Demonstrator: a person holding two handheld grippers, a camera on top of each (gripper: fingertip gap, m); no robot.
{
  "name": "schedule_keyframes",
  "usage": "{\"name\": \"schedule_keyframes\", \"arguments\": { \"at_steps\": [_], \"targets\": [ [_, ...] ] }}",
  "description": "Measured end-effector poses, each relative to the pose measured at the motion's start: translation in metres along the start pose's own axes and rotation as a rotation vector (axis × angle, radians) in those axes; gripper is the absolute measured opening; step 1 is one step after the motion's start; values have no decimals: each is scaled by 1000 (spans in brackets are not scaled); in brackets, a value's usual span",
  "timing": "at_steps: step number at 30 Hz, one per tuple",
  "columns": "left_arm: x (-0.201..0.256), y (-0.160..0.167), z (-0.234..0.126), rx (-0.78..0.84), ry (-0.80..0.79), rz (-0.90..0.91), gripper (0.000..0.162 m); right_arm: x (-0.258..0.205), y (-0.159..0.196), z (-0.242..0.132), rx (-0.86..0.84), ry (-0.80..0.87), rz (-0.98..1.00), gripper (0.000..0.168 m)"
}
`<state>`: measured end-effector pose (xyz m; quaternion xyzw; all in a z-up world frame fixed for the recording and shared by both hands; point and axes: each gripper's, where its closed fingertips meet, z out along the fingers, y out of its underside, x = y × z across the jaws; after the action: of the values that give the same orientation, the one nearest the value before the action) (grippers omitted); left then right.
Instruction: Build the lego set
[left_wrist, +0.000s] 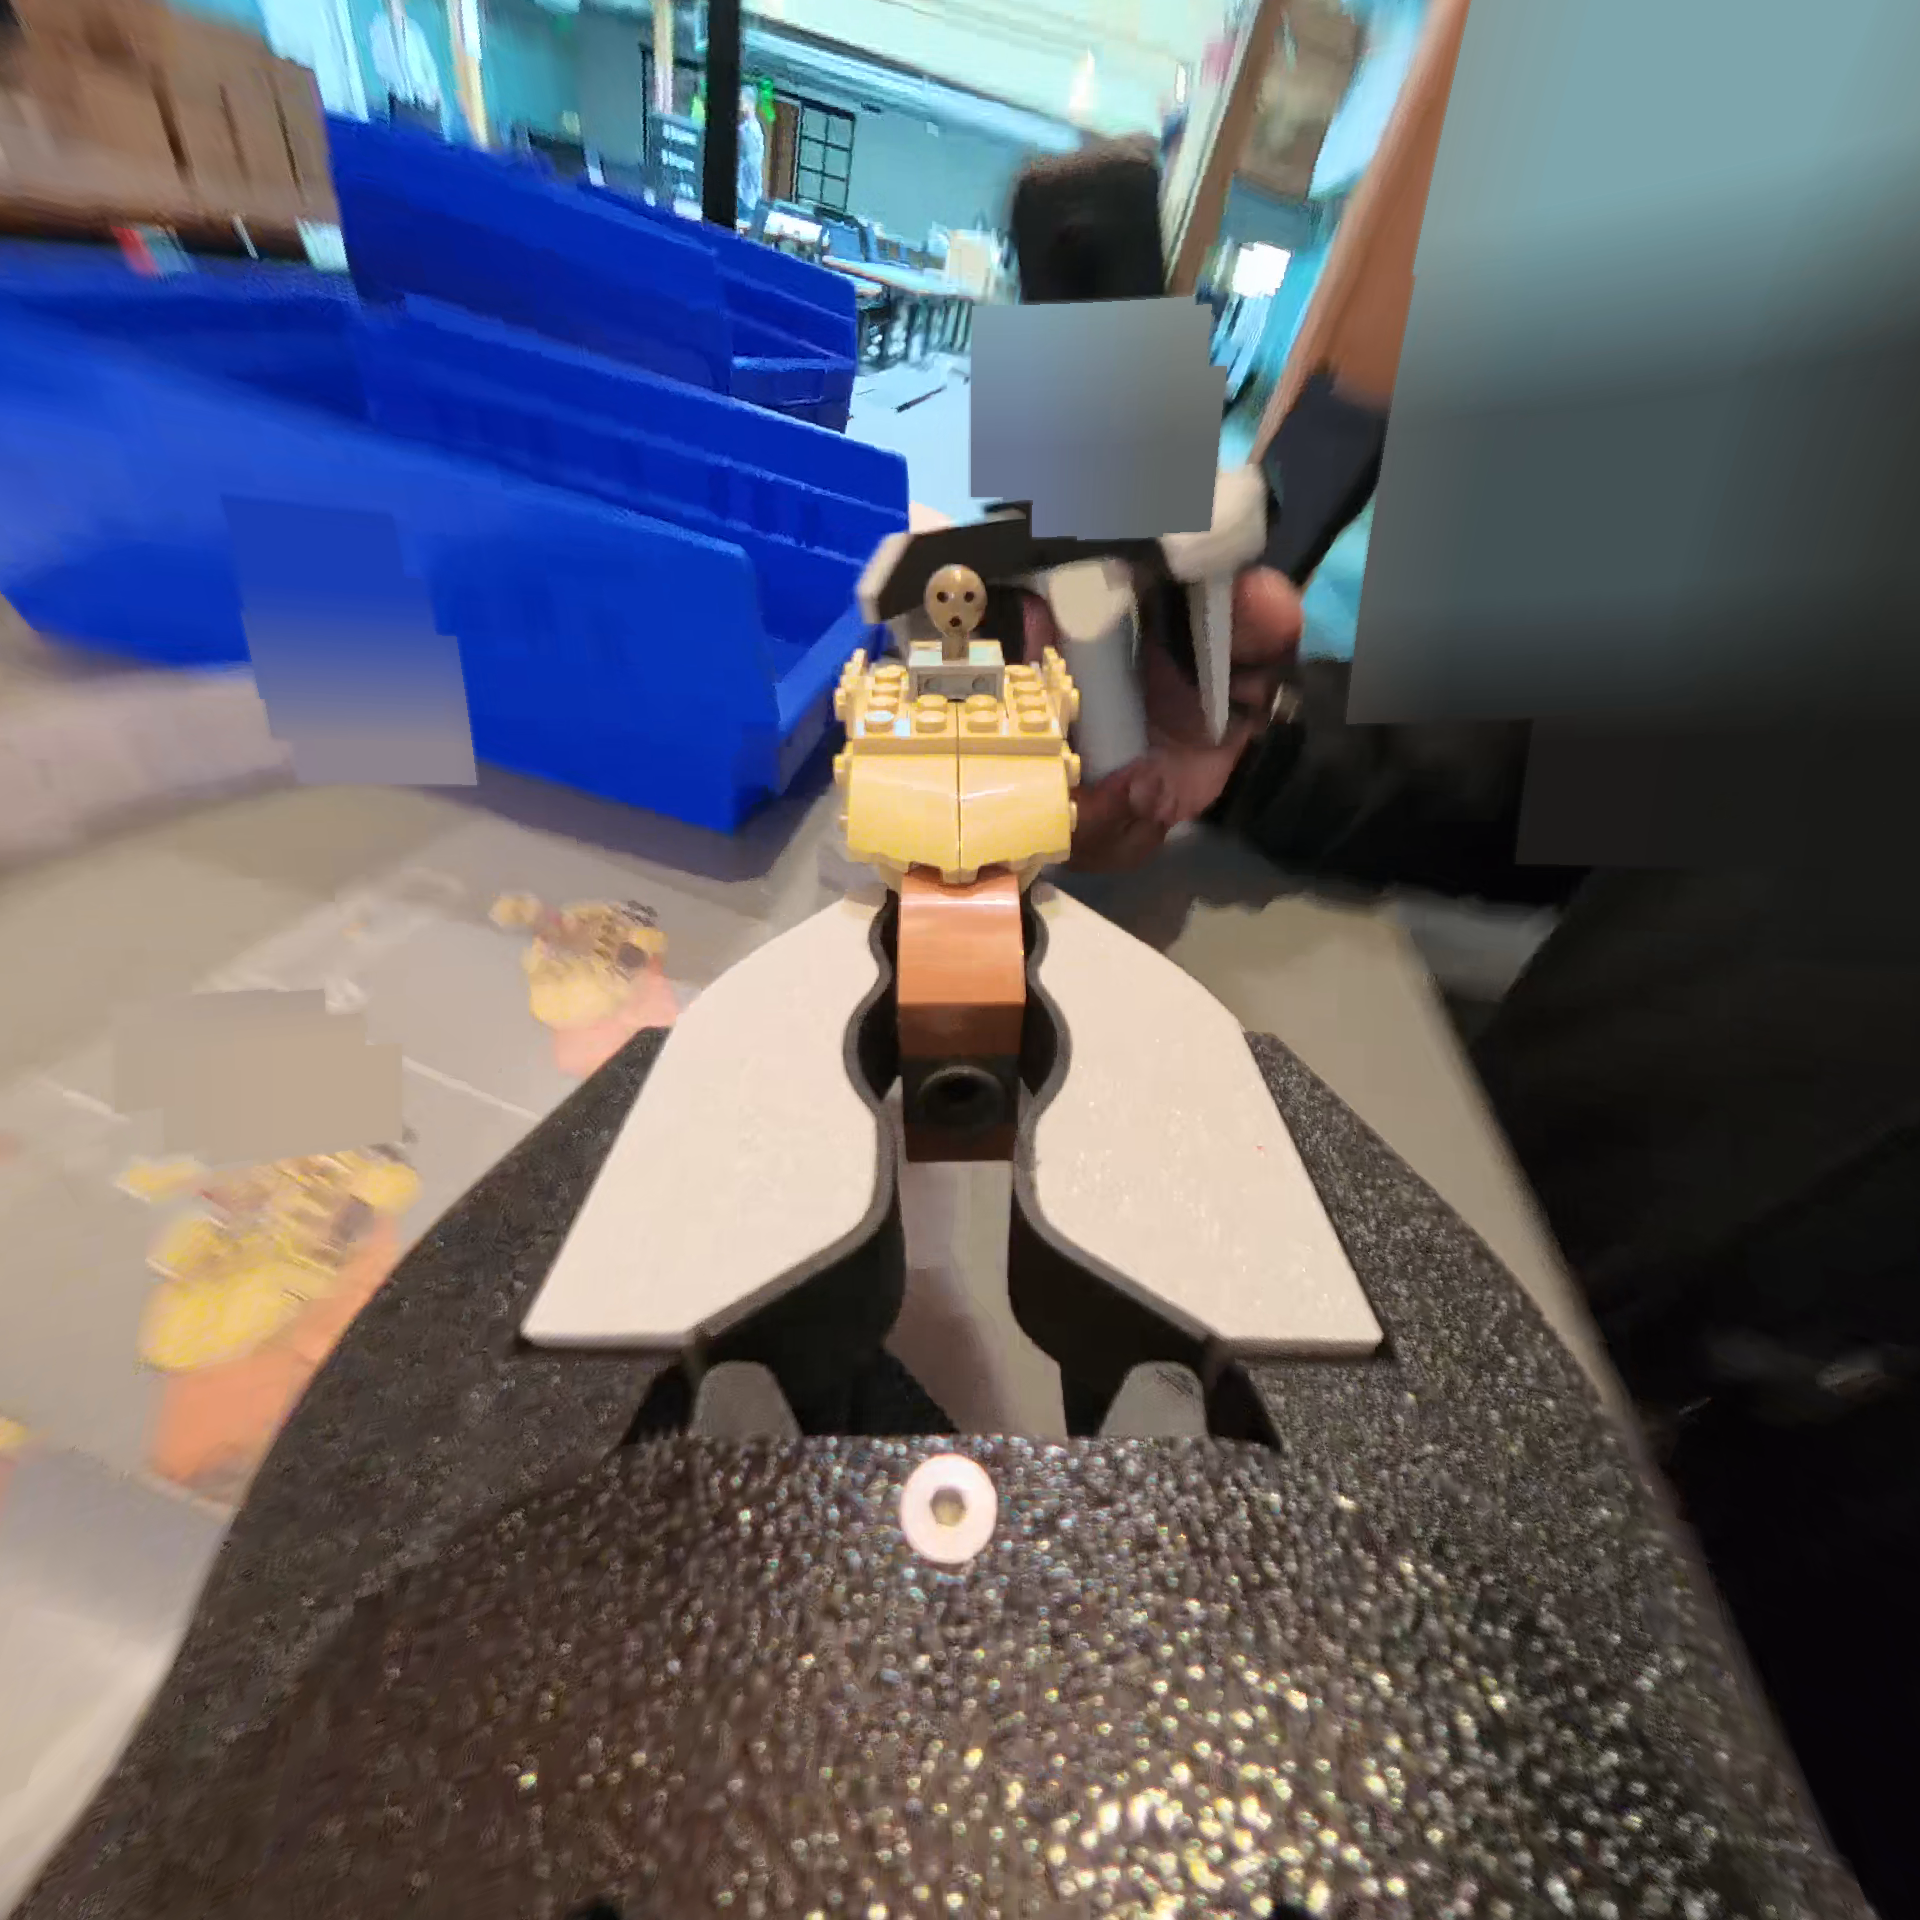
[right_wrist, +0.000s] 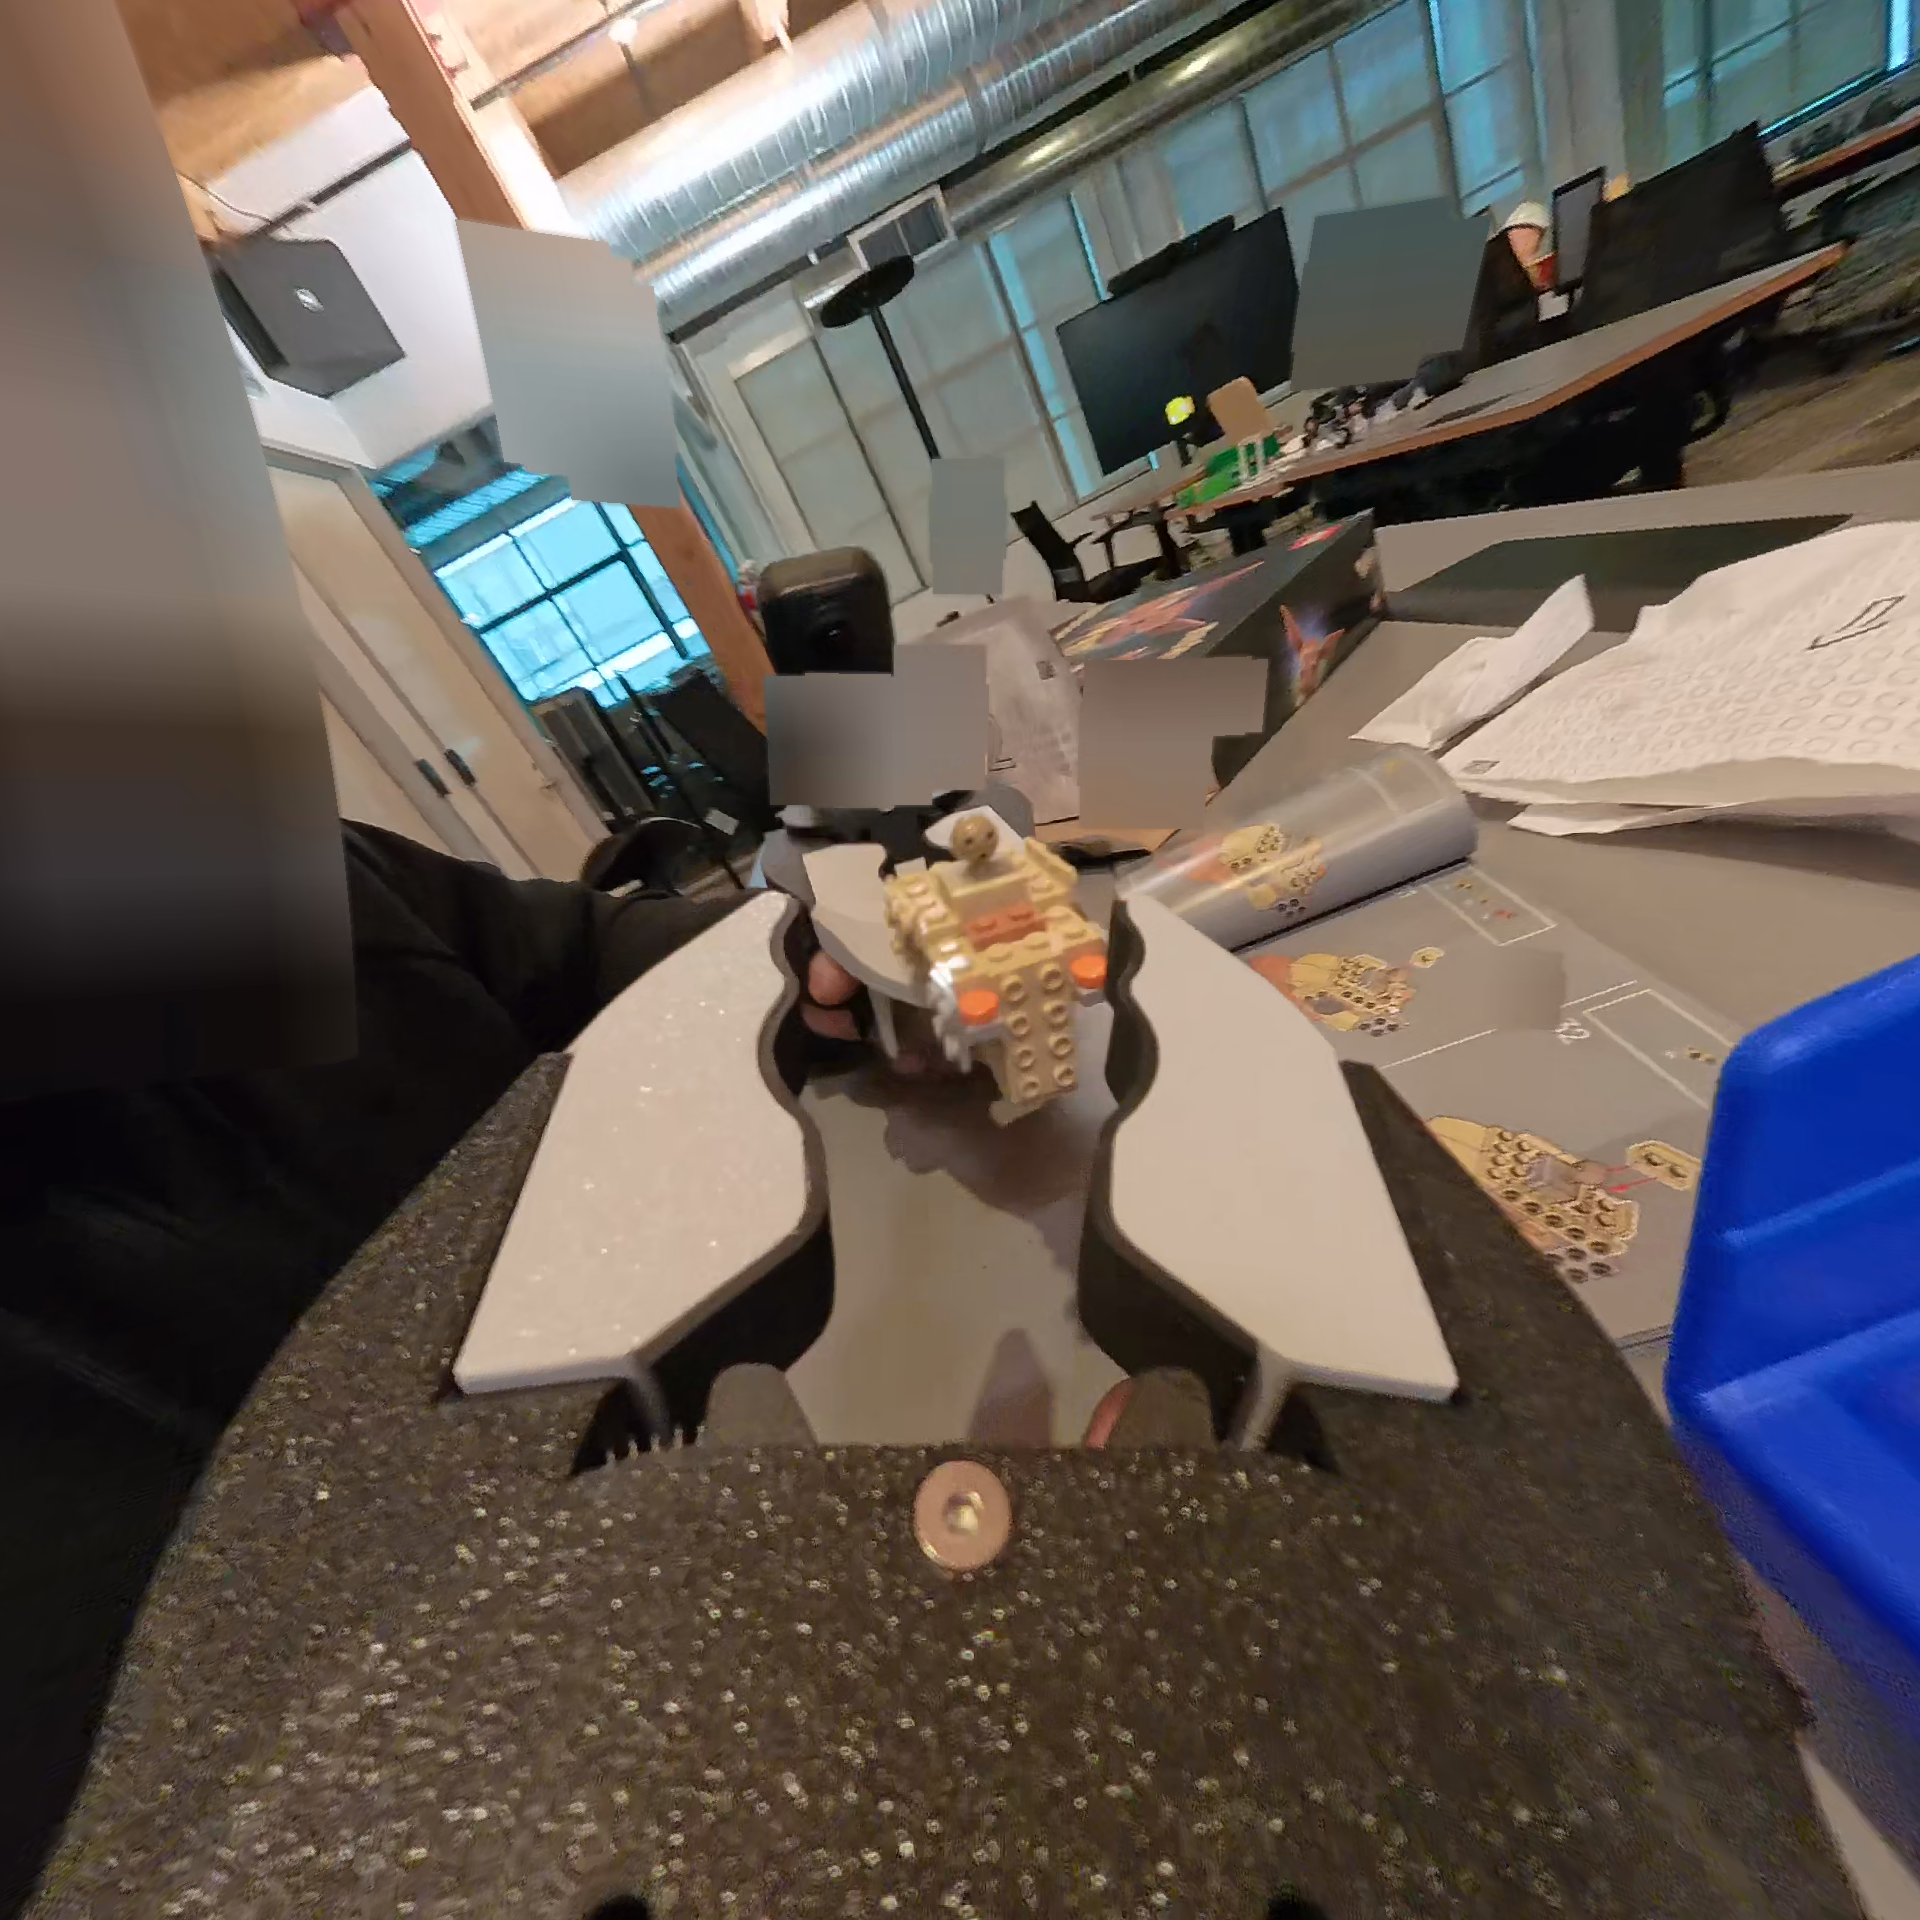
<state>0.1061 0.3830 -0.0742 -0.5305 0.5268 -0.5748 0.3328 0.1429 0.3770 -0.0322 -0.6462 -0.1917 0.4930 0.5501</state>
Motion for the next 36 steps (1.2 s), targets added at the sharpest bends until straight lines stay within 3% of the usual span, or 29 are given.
{"name": "schedule_keyframes", "arguments": {
  "at_steps": [5, 17, 20, 27, 36],
  "targets": [
    [-6, -6, -7, 73, 78, -266, 18, 9, 9, 12, -64, 115, -62, 60],
    [-1, 0, -4, 29, 102, -287, 18, 15, 11, 23, -74, 173, -73, 60],
    [-2, 0, -4, 37, 107, -329, 18, 17, 6, 16, -70, 227, -227, 56],
    [-13, 9, -5, 0, 43, -412, 18, 10, 12, 10, -240, 338, -861, 30],
    [-12, 13, -5, -15, 54, -503, 18, 18, 22, 29, -385, 403, -1033, 21]
  ]
}}
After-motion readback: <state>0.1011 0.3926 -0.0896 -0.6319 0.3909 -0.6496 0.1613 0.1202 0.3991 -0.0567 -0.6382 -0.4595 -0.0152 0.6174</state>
